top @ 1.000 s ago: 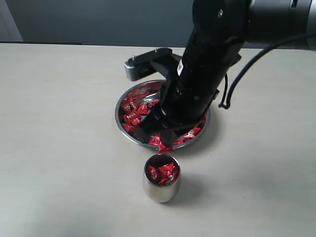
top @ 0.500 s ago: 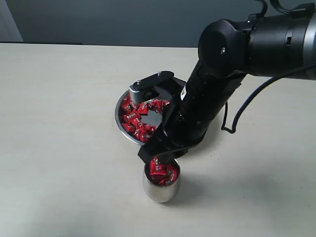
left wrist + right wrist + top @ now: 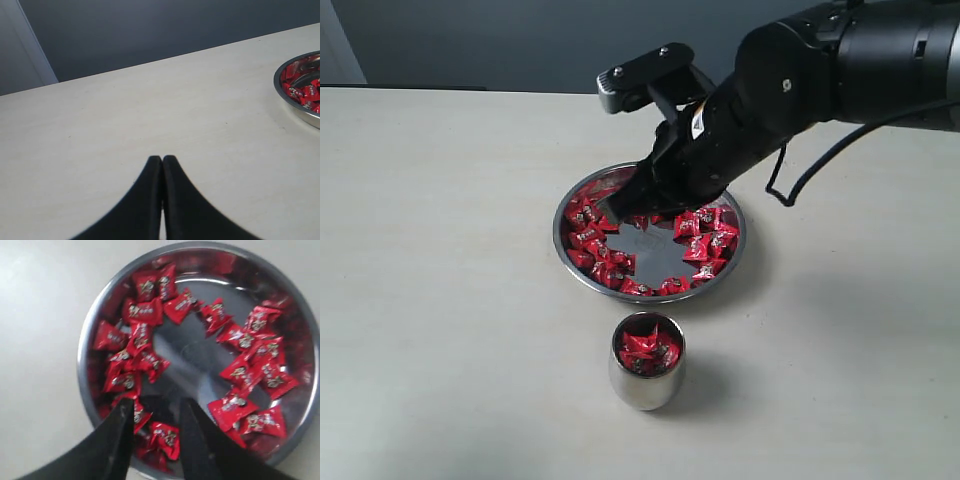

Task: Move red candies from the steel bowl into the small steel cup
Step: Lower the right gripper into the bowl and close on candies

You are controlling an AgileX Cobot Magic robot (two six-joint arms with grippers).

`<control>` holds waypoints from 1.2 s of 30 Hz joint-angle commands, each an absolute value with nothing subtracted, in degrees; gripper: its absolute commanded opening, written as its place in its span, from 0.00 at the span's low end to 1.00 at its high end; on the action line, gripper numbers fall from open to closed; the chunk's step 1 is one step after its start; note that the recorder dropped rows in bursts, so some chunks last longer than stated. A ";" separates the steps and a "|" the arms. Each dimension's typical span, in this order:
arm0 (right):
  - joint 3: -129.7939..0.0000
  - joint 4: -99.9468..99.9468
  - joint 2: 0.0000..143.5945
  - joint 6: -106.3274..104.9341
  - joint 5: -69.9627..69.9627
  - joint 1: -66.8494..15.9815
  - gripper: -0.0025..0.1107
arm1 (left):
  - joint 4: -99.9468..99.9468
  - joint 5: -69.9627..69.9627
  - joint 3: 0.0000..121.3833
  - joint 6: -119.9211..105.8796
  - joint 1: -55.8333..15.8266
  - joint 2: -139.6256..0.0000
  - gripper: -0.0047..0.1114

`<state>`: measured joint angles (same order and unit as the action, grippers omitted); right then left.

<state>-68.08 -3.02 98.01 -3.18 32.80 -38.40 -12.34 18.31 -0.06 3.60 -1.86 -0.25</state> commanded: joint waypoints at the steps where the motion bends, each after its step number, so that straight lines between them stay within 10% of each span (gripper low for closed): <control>1: -68.44 -1.81 97.52 -2.34 29.76 -34.70 0.30 | -12.35 17.92 0.00 3.91 -1.88 0.00 0.04; 36: -84.07 0.31 123.41 -2.94 22.61 -30.77 0.30 | -12.35 17.92 0.00 3.91 -1.88 0.00 0.04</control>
<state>-81.01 -0.40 121.57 -2.56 18.76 -31.93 -12.34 18.31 -0.06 3.60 -1.86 -0.25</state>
